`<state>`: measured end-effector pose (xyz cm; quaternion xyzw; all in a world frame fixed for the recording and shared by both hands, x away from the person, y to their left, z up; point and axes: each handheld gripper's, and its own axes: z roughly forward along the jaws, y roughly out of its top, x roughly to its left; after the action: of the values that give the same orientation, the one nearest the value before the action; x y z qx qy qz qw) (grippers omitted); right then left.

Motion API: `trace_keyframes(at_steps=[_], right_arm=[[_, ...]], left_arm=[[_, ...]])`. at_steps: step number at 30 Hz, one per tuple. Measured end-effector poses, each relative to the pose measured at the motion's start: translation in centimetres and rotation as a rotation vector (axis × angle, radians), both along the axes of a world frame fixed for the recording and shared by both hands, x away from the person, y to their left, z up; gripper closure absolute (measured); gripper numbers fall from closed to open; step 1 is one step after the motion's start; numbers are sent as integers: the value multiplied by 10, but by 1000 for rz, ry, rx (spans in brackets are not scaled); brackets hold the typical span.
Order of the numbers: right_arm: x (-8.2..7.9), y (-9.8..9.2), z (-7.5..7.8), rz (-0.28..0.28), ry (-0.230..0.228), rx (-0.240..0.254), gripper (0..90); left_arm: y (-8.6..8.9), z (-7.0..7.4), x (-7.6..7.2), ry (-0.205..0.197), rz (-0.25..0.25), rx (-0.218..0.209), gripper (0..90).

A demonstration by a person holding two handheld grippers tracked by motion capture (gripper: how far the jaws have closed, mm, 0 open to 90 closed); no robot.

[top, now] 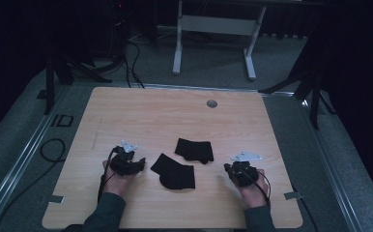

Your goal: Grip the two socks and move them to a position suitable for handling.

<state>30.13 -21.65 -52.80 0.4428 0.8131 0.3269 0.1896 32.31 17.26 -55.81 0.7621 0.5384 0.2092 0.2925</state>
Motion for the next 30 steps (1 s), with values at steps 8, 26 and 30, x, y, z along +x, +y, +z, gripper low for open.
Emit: trace_keyframes(at_steps=[8, 26, 30], right_arm=[[-12, 38, 5, 135, 7, 31, 898], [-32, 116, -23, 363, 50, -66, 900], [-36, 119, -22, 419, 53, -94, 900]], left_arm=[[-1, 1, -1, 3, -8, 0, 483], [-35, 12, -16, -55, -228, -132, 811], [-49, 8, -19, -58, -290, -115, 832]])
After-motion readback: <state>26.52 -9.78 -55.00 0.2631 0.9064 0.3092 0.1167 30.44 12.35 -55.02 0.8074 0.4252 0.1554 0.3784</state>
